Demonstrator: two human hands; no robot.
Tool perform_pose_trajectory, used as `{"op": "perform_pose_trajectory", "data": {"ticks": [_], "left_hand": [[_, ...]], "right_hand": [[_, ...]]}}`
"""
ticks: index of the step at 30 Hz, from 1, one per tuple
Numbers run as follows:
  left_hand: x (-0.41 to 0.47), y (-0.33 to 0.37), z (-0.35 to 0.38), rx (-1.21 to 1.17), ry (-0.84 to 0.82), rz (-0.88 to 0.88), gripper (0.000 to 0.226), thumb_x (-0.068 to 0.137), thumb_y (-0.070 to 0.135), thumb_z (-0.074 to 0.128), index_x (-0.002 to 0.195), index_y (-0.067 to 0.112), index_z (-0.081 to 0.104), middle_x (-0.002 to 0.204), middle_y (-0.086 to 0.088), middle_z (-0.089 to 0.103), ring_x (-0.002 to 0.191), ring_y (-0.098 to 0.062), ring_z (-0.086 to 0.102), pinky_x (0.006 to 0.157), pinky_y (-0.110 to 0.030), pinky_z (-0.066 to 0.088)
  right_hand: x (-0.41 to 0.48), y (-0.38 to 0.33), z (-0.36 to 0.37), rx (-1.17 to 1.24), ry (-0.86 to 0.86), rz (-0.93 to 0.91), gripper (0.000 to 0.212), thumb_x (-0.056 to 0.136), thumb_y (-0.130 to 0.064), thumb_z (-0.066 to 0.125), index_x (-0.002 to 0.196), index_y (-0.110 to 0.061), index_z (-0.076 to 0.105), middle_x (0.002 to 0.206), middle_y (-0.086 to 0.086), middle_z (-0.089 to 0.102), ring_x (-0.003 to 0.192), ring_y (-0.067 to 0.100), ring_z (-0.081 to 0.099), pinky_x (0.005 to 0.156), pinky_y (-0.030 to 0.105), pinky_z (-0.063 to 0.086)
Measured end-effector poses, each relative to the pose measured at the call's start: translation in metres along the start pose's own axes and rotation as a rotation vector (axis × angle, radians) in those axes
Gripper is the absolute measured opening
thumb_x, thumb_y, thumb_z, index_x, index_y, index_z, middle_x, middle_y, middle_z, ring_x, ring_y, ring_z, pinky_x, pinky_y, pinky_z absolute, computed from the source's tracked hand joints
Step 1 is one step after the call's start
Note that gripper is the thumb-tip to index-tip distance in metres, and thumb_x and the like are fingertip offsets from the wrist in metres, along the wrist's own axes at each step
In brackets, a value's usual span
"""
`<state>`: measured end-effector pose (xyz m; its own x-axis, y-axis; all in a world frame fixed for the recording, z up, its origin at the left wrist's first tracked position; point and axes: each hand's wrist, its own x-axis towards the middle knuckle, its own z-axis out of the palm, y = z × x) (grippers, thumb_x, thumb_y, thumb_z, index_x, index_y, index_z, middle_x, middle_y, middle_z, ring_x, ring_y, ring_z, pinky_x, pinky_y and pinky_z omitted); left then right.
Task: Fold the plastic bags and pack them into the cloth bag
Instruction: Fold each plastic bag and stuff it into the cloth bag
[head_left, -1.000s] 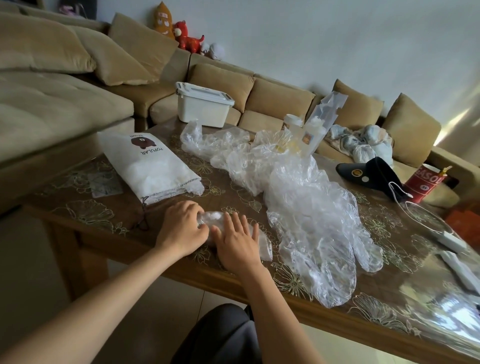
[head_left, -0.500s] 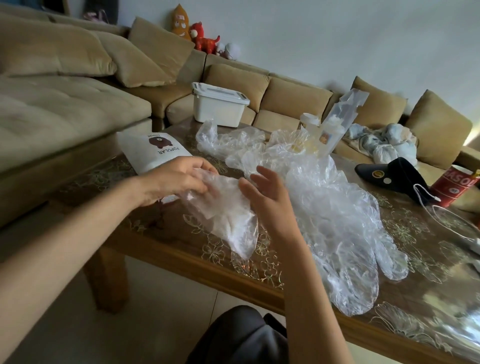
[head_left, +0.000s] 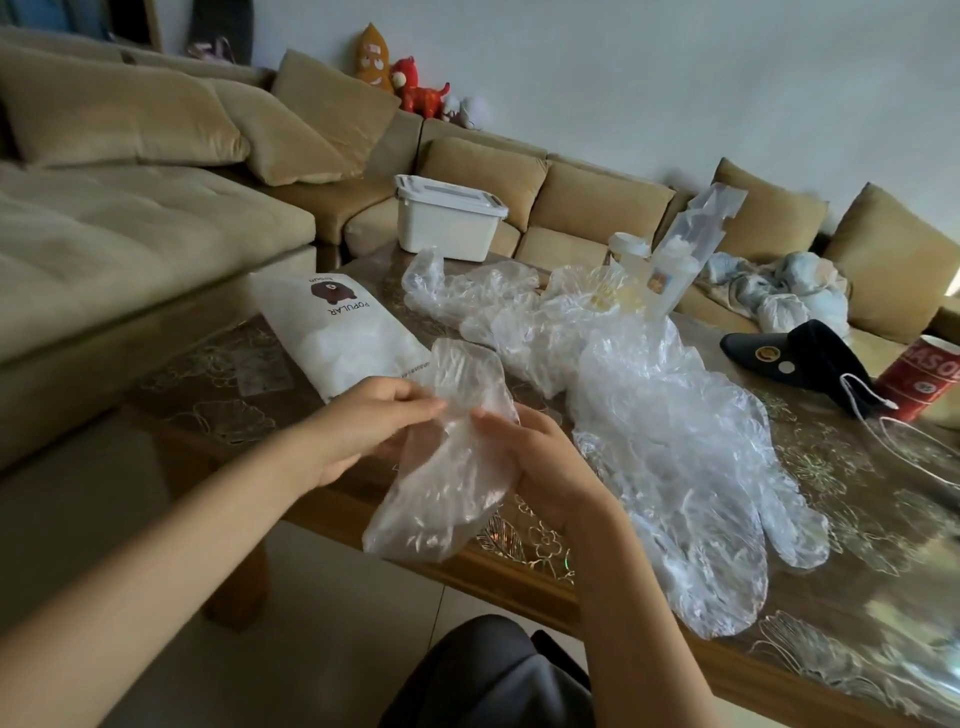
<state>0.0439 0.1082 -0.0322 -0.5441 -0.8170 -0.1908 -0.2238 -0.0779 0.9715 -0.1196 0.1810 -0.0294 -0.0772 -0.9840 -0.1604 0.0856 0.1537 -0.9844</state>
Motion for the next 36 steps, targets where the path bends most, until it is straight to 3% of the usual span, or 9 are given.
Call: {"op": "perform_pose_trajectory", "data": {"ticks": [5,11,14,16,20,24,27,30,36], "left_hand": [[0.005,-0.009,0.007,-0.037,0.146,0.086,0.006,0.089,0.014,0.062,0.084,0.011,0.065,0.084,-0.005,0.067,0.078,-0.013,0.061,0.067,-0.021,0.047],[0.007,-0.015,0.011,-0.314,0.206,0.033,0.016,0.09,0.003,0.054,0.081,0.012,0.063,0.084,-0.008,0.065,0.08,-0.022,0.061,0.07,-0.029,0.051],[0.004,-0.021,0.011,-0.574,-0.009,-0.11,0.02,0.086,0.026,0.054,0.075,0.012,0.063,0.109,-0.027,0.06,0.1,-0.035,0.059,0.092,-0.037,0.045],[0.0,-0.024,0.007,-0.661,-0.172,-0.146,0.047,0.089,0.044,0.045,0.096,0.007,0.073,0.129,-0.023,0.055,0.115,-0.034,0.053,0.106,-0.044,0.033],[-0.012,-0.018,0.009,-0.435,-0.398,-0.082,0.051,0.078,0.052,0.064,0.112,0.014,0.07,0.115,-0.011,0.067,0.105,-0.023,0.064,0.096,-0.035,0.047],[-0.01,-0.019,0.007,-0.359,-0.159,-0.159,0.015,0.082,0.012,0.064,0.096,0.007,0.065,0.082,-0.009,0.072,0.069,-0.019,0.068,0.064,-0.026,0.055],[-0.009,-0.017,-0.001,-0.498,-0.066,-0.177,0.028,0.07,0.011,0.065,0.097,0.006,0.066,0.088,-0.011,0.072,0.073,-0.021,0.067,0.067,-0.029,0.056],[-0.009,-0.016,-0.008,-0.643,0.017,-0.164,0.03,0.066,0.009,0.065,0.096,0.007,0.067,0.083,-0.01,0.071,0.07,-0.021,0.067,0.062,-0.027,0.056],[-0.015,-0.008,-0.011,-0.749,-0.052,-0.174,0.019,0.075,0.005,0.059,0.091,0.0,0.069,0.081,-0.017,0.071,0.064,-0.024,0.07,0.064,-0.032,0.058]], "right_hand": [[0.001,0.007,-0.004,0.059,0.031,0.0,0.017,0.097,-0.011,0.047,0.1,-0.01,0.064,0.085,0.007,0.064,0.067,0.017,0.059,0.055,0.028,0.051],[0.001,0.006,-0.003,0.082,0.01,-0.037,0.037,0.095,0.006,0.039,0.081,-0.008,0.07,0.07,0.006,0.067,0.056,0.015,0.058,0.051,0.025,0.053],[0.0,0.005,0.001,-0.026,0.044,-0.069,0.044,0.092,0.013,0.035,0.072,-0.008,0.069,0.069,0.006,0.065,0.054,0.012,0.057,0.049,0.024,0.051],[-0.001,0.003,0.002,-0.117,0.071,-0.104,0.045,0.091,0.015,0.034,0.073,-0.008,0.069,0.071,0.007,0.064,0.054,0.01,0.055,0.047,0.022,0.05],[-0.002,0.005,0.005,-0.222,0.102,-0.142,0.046,0.088,0.017,0.032,0.077,-0.007,0.07,0.068,0.005,0.062,0.051,0.007,0.051,0.045,0.016,0.044],[-0.005,-0.002,0.009,-0.173,0.05,-0.115,0.039,0.089,0.011,0.041,0.109,-0.012,0.065,0.099,0.008,0.061,0.075,0.014,0.058,0.057,0.017,0.05],[-0.005,-0.002,0.005,-0.263,0.096,-0.207,0.069,0.082,0.015,0.049,0.135,-0.028,0.042,0.122,0.011,0.048,0.1,0.017,0.057,0.07,0.016,0.052],[-0.005,0.002,0.018,-0.755,0.106,-0.359,0.084,0.076,0.008,0.059,0.135,-0.046,0.033,0.151,0.002,0.01,0.14,0.026,0.015,0.111,0.046,0.031],[-0.005,0.011,0.052,-0.981,0.035,-0.444,0.035,0.083,-0.021,0.071,0.117,-0.025,0.065,0.157,-0.005,0.007,0.142,0.016,-0.002,0.115,0.039,0.009]]}}
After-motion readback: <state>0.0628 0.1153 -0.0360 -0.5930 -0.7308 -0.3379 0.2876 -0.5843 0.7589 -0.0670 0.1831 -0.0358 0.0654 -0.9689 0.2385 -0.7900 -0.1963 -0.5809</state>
